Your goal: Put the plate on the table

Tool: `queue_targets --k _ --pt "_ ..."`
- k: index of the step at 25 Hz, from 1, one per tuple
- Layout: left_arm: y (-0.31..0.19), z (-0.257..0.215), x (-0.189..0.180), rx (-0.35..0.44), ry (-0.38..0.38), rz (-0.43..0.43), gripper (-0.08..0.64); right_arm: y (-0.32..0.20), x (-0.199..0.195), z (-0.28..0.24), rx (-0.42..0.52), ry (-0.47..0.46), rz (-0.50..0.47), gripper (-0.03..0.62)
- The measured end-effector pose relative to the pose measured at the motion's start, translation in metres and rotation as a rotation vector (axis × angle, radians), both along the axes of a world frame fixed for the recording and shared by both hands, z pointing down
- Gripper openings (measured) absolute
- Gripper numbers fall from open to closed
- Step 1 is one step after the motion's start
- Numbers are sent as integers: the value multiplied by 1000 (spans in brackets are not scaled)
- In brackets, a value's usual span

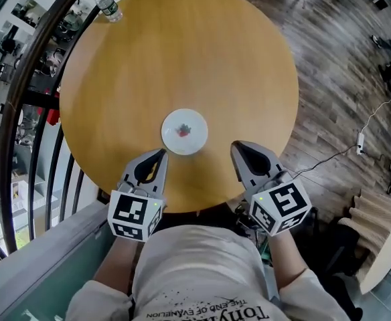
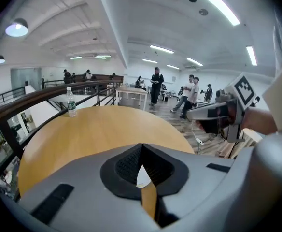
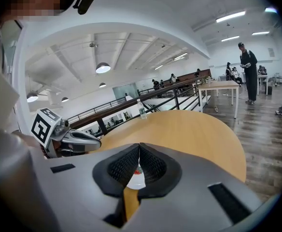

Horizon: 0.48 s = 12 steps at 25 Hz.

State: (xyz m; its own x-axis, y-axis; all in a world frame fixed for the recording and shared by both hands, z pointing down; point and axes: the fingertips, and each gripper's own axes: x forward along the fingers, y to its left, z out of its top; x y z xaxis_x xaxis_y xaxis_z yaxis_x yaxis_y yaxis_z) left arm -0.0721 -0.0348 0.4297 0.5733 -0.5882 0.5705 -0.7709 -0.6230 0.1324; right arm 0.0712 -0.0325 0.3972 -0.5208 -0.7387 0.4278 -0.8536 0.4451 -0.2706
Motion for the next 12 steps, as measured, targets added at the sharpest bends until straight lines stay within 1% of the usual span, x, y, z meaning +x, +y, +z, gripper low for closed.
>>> queue_targets --k 2,12 --pt "6 -9 -3 -11 29 -18 25 5 -1 -7 0 4 0 26" --pt "20 -34 -13 2 87 -67 25 18 -9 -29 6 27 -40 26"
